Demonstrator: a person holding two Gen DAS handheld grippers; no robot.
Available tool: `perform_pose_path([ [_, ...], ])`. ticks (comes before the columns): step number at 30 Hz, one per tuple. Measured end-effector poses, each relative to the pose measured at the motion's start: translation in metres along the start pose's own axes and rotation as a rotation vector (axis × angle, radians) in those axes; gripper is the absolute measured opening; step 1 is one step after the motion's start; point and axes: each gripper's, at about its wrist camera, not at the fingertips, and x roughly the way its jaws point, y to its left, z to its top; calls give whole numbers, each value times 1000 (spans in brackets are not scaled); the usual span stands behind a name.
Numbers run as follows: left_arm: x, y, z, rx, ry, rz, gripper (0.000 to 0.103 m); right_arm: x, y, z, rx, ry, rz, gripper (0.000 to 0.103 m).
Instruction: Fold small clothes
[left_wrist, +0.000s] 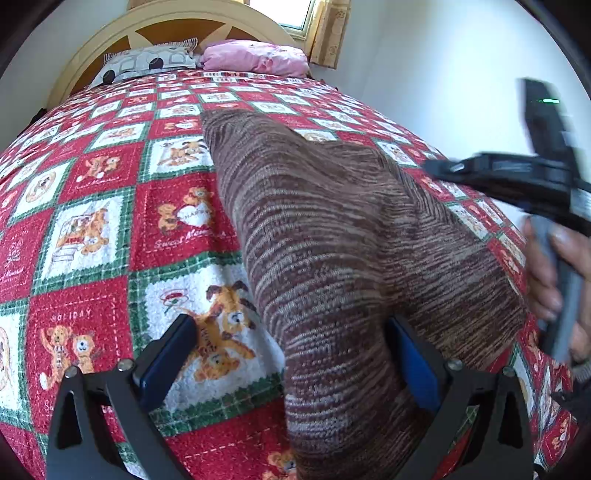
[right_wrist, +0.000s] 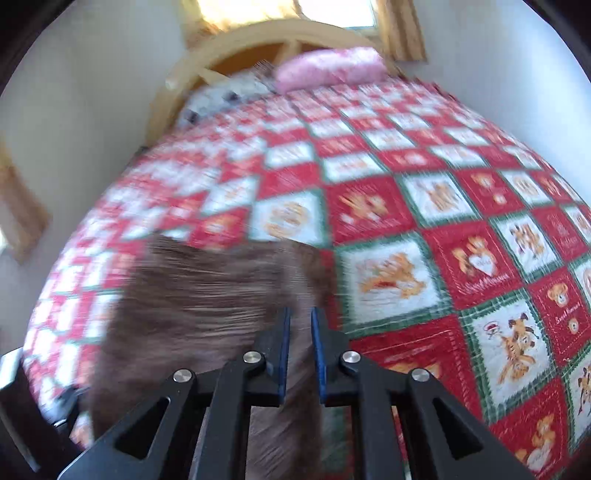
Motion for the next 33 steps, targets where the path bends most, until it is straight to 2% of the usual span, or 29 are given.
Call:
perform_pose_path([
  [3,1,0,1,1,1,2,103,-22,21,-19,-73,-4,89,12],
  [5,1,-1,1,2,1,3,103,-20,28,-33,-102,44,114,12],
  [6,1,-1,1,2,1,3,103,-17,29,-41,-114,78,110,12],
  [8,2,0,1,3,2,4,103,-10,26,-55,-138,121,24,12],
  [9,2,-1,1,3,2,3,103,-7,21,-61,-129,138,10,12],
  [11,3,-2,1,9,5,8,103,-5,11,-65,-95,149,38,12],
  [14,3,-4,0,21,11,20,103,-7,7,-68,-80,151,38,12],
  [18,1,-5,-4,29,17,27,103,-9,9,-74,-130,147,29,12],
  [22,-1,-4,-6,26,17,20,103,-16,-2,-78,-107,126,86,12],
  [26,-2,-4,-6,25,14,18,103,-29,-5,-63,-77,93,111,12],
  [28,-1,-4,-6,26,15,20,103,-35,-8,-52,-68,50,90,29],
  [29,-1,-4,-6,26,17,20,103,-36,-10,-49,-60,36,83,58],
  [30,0,-4,-6,26,20,19,103,-38,-14,-44,-44,7,73,76],
  [33,0,-3,-6,23,21,16,103,-32,-26,-28,-20,-6,58,77],
])
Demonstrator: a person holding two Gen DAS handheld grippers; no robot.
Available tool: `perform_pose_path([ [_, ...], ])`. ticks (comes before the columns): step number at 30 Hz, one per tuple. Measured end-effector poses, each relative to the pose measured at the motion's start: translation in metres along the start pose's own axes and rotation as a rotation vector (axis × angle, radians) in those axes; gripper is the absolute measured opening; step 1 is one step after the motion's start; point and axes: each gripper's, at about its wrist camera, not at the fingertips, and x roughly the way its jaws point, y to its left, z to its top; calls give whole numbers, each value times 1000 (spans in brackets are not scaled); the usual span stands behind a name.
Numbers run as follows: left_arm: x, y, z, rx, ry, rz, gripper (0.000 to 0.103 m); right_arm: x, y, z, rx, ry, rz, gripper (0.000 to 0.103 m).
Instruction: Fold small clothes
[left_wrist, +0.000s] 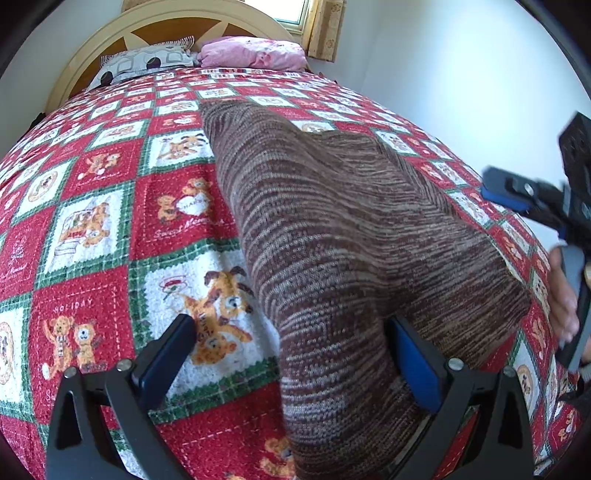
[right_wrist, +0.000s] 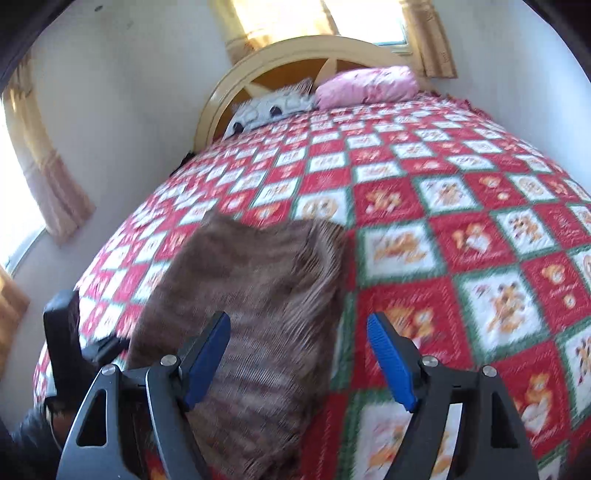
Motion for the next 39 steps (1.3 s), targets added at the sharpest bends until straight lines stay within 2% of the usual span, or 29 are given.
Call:
perform_pose_path([
  [6,0,1,0,-3,1,-5,103,34,-27,26,74,39,12,77],
  [16,2,3,1,-7,1,-12,103,80,-54,43,184,83,89,77],
  [21,2,7,2,-21,0,-31,103,103,-54,44,185,131,114,77],
  [28,2,7,2,-24,1,-45,103,127,-35,50,116,175,170,76],
  [29,2,8,2,-26,-1,-49,103,130,-32,50,106,186,185,75],
  [31,1,9,2,-30,1,-57,103,135,-28,50,98,208,183,57],
  [33,1,9,2,-30,-4,-62,103,137,-32,49,140,226,251,27],
  [34,-1,9,1,-29,-6,-67,100,137,-33,48,162,233,282,26],
  [36,-5,9,-1,-20,-20,-92,84,132,-28,47,135,215,254,26],
  [37,-6,8,-2,-13,-23,-104,72,130,-25,46,127,206,245,25],
  [38,-7,6,-3,-6,-20,-128,48,126,-21,46,124,191,238,25],
  [39,-5,4,-4,-2,2,-180,43,122,-19,46,124,181,237,25],
])
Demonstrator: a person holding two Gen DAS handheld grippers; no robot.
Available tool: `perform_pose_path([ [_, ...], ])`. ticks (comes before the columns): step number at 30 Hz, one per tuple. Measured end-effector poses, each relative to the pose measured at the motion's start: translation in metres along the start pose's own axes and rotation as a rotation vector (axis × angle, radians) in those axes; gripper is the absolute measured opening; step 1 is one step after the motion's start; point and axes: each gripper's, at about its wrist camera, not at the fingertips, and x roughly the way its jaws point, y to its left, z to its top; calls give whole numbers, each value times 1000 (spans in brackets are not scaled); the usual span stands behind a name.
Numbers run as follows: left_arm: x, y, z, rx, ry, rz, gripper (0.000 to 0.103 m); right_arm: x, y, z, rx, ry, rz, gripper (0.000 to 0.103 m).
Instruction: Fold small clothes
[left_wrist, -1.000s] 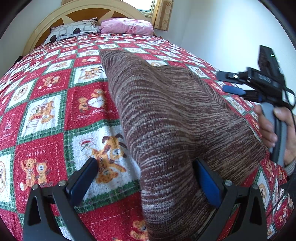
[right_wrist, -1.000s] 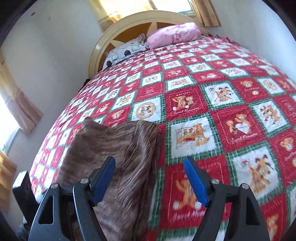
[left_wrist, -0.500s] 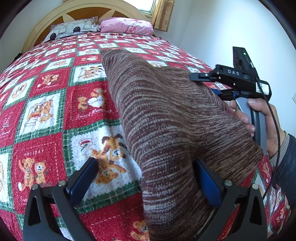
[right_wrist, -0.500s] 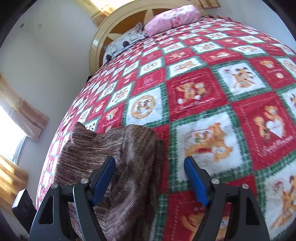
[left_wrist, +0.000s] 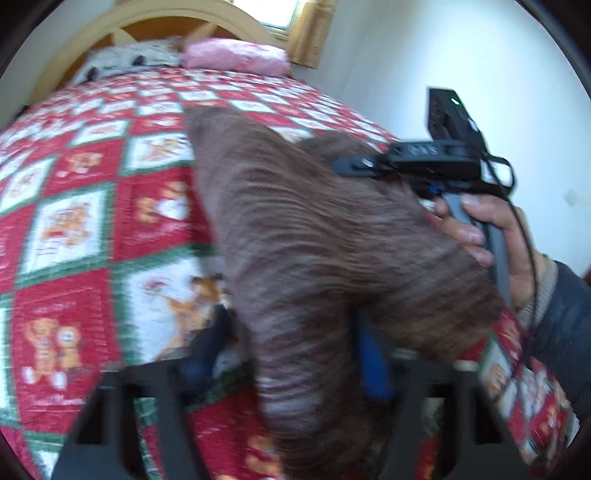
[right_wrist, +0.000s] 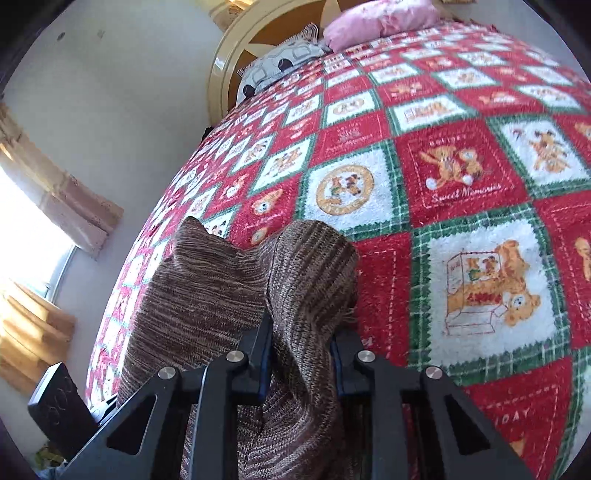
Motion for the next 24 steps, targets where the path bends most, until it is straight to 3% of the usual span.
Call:
perform_pose_path([
  [5,-8,-9,-2,12,-30,34,23,-19,24,-5,-29,-62,-3,24],
  [8,-19,-11,-3,-7,-45,22,19,-32,39,-3,-55,-87,-11,24],
  [14,-53,-11,-14,-23,-78,5,18,-49,75,-11,-107,-114,2,24],
  [24,-140,11,-41,-41,-168,78,18,-43,150,-26,-162,-120,116,24],
])
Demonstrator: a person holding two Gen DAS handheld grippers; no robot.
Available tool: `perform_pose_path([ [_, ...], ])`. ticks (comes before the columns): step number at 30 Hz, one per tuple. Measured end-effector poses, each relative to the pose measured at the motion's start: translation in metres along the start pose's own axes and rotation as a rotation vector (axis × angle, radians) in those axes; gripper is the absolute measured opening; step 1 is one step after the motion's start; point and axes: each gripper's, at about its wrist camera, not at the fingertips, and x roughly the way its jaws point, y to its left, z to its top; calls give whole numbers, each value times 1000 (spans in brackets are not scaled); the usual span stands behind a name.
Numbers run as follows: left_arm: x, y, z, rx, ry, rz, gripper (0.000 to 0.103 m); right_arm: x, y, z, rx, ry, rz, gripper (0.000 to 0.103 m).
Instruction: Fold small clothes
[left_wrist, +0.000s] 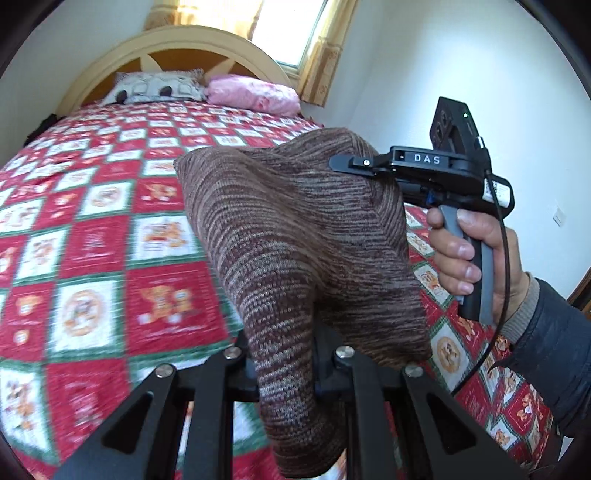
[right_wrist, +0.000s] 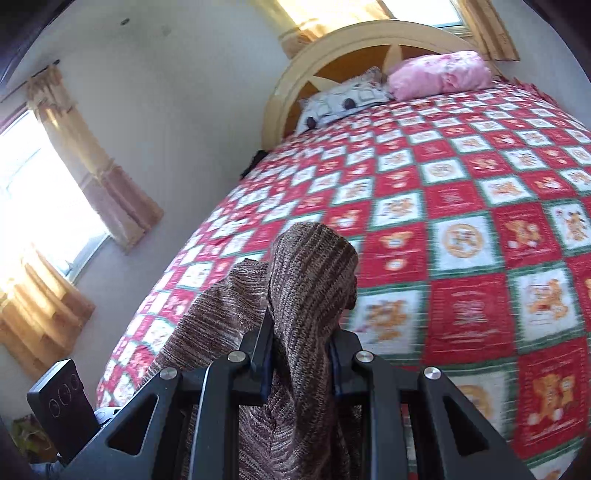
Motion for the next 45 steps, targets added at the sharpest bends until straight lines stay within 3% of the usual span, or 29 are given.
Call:
perform_pose_path([
  [16,-120,75,-53,-104,-101,191,18,88,159,-23,-102,94,210,24],
  [23,-147,103,-79,-171,-121,272,18,139,220,-42,-149,163,275,24],
  [30,-152,142,-115,-263,-99,330,18,194,249,-65,-170,252,286,24],
  [36,-145,161,-139,-336,-59,349,19,240,266,-81,-230,322,228,24],
  [40,-131,169,-148,-372,-33,347,27,265,258,-85,-228,401,168,27],
  [45,-136,163,-148,-360,-41,369,35,239,244,-88,-231,370,143,31],
])
